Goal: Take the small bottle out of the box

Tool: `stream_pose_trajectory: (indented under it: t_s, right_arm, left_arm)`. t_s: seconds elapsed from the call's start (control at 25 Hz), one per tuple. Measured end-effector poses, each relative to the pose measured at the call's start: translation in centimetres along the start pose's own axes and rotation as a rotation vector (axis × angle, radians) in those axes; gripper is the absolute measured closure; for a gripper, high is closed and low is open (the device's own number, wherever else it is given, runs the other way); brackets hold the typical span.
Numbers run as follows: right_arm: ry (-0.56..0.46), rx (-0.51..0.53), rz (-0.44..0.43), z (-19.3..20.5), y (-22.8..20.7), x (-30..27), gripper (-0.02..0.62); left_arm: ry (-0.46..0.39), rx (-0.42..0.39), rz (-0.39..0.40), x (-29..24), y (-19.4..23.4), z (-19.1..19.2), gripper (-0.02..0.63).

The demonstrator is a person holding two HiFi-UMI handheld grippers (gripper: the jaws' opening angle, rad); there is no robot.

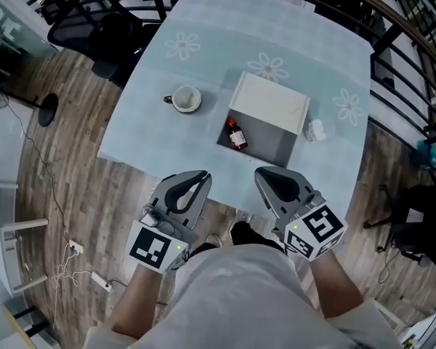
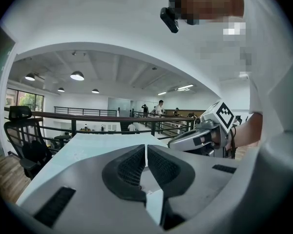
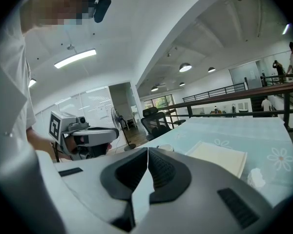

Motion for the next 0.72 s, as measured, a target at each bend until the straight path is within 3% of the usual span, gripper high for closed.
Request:
stream_pose_trajectory:
  t_s: [0.4, 0.72]
  right_arm:
    - [0.028, -0.028, -0.014, 0.4, -5.5, -1.8, 0.572]
    - [0.065, -0.034, -0.016, 1.1, -7.3, -4.2, 0.572]
  left_arm:
    - [0.034, 0.004, -0.04, -4.4, 1.8, -0.2, 0.575]
    - [0.039, 0.031, -0.039, -5.7, 3.6, 0.0, 0.575]
Point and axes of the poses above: the fingertips, and each gripper's own axes: x backward along the fingers, y to its left, z out of its underside, the point moved 5 cm from there along x, backward along the fingers, and after that the axes turned 9 degrees about x, right-handed, at the moved point
